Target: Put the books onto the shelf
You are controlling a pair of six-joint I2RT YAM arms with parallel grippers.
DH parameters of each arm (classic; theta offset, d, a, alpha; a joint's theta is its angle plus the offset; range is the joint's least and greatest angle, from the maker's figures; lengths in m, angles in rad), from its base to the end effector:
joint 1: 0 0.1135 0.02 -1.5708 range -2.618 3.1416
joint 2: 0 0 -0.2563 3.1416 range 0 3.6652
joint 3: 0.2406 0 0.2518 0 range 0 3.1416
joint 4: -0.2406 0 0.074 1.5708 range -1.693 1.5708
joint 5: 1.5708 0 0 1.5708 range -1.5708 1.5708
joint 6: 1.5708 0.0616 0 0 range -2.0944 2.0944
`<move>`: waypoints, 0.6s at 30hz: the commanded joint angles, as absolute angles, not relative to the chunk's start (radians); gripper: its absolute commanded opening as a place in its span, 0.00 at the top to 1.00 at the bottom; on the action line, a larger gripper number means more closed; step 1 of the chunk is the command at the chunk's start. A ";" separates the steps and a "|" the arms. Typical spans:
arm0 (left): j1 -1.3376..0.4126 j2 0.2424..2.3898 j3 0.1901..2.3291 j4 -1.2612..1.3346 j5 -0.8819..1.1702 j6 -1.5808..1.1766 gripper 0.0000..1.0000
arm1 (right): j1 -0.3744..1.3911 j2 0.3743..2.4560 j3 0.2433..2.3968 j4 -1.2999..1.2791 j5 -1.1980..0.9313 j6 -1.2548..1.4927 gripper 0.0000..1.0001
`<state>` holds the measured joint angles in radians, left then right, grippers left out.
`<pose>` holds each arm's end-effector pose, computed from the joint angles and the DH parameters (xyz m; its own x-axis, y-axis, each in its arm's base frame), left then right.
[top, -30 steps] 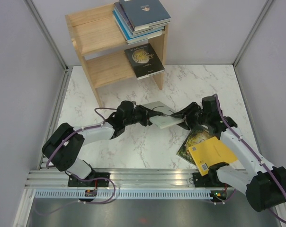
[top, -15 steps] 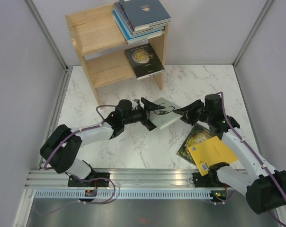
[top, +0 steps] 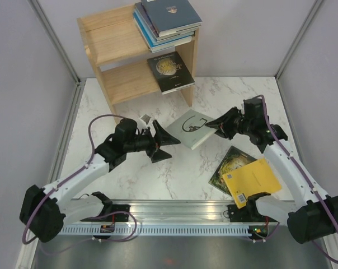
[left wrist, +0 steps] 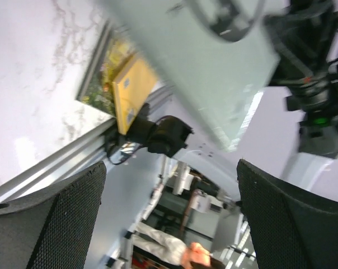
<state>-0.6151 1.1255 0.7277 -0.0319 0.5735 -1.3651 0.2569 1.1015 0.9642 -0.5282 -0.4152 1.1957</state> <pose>0.2034 -0.1846 0.2530 -0.9384 -0.3438 0.0356 -0.1518 0.3173 -0.9361 0.2423 0.0894 0.2876 -0.7207 0.6910 -0.0564 0.3581 0.4407 0.8232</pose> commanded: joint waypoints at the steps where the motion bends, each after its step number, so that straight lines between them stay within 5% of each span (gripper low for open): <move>1: -0.604 1.013 0.700 -0.373 0.496 -1.102 0.00 | 0.253 1.118 1.166 -0.411 -0.552 1.175 1.00; 18: -0.595 0.827 0.776 -0.666 0.298 -1.005 0.01 | 0.249 1.511 1.578 -0.164 -0.595 1.347 1.00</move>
<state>-0.6006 0.8684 0.7227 -0.6022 0.3580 -1.0599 0.2554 1.4750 1.4963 -0.3412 -0.5804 1.2552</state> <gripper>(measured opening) 0.989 0.284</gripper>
